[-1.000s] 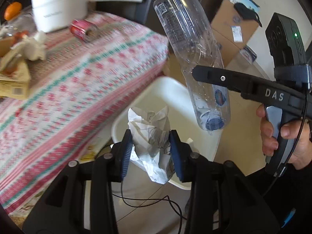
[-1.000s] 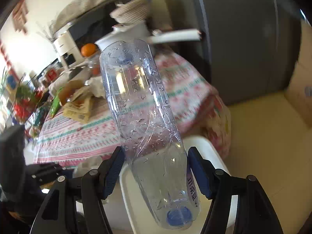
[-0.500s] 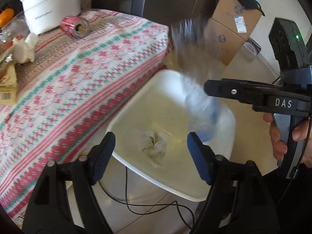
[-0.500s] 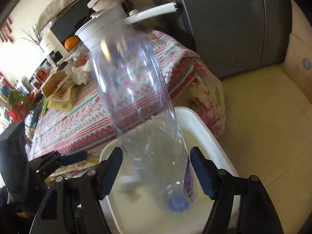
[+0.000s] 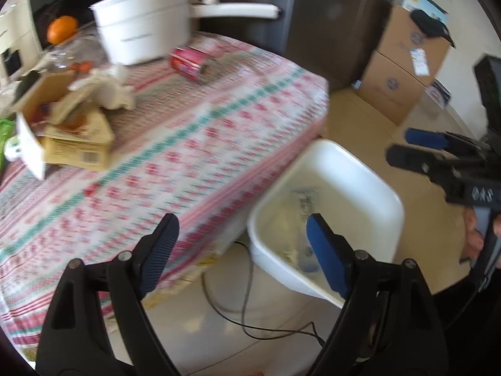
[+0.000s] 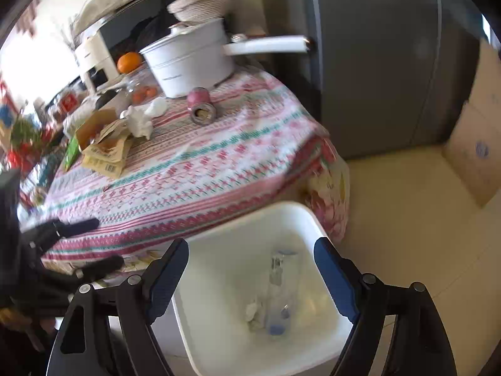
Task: Collect trash
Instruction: 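Grasp the red soda can with the right gripper while the left grasps the white box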
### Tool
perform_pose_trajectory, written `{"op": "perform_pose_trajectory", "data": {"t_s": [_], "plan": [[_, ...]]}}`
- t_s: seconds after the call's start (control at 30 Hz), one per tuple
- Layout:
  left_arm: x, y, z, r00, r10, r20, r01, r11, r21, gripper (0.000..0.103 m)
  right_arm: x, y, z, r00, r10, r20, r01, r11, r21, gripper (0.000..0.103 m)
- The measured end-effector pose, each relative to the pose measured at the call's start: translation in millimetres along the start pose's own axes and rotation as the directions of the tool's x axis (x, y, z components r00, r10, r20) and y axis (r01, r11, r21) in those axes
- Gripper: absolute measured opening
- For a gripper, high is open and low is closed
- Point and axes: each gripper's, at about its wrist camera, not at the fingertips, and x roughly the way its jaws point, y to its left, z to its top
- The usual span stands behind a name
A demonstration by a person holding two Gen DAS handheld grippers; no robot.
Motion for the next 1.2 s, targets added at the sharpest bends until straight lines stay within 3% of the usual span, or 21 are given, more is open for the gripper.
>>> {"op": "perform_pose_trajectory", "data": {"t_s": [0.1,0.2,0.37,0.43,0.57,0.7,1.0,1.1,1.2], "plan": [[-10,20,8,0.998,0.069,0.006,-0.068,0.997,-0.041,0.084,-2,19,8,1.0,-0.012,0.0,0.012,0.999,-0.049,0.085],[-20,41,16,0.985,0.174,0.02,-0.172,0.982,-0.072,0.084,0,36,15,1.0,-0.026,-0.007,0.025,0.996,-0.084,0.085],[-34,83,35,0.94,0.334,0.072,-0.322,0.936,-0.142,0.085,5,61,34,1.0,-0.019,-0.015,0.017,0.993,-0.119,0.085],[-37,105,48,0.913,0.398,0.092,-0.377,0.907,-0.188,0.085,7,69,42,1.0,-0.014,-0.007,0.013,0.992,-0.127,0.085],[-31,138,67,0.88,0.468,0.081,-0.441,0.869,-0.225,0.085,17,85,63,1.0,-0.022,0.015,0.024,0.988,-0.153,0.085],[-20,163,80,0.852,0.52,0.061,-0.501,0.843,-0.195,0.083,36,98,88,1.0,-0.022,0.003,0.023,0.985,-0.168,0.085],[5,211,99,0.84,0.541,-0.039,-0.538,0.824,-0.179,0.055,81,109,131,0.999,-0.04,-0.035,0.033,0.984,-0.174,0.085],[10,219,98,0.851,0.522,-0.064,-0.524,0.83,-0.193,0.045,96,114,142,0.998,-0.044,-0.046,0.035,0.983,-0.179,0.085],[13,226,95,0.865,0.495,-0.086,-0.5,0.833,-0.235,0.024,118,118,156,0.998,-0.043,-0.05,0.033,0.984,-0.177,0.085]]}}
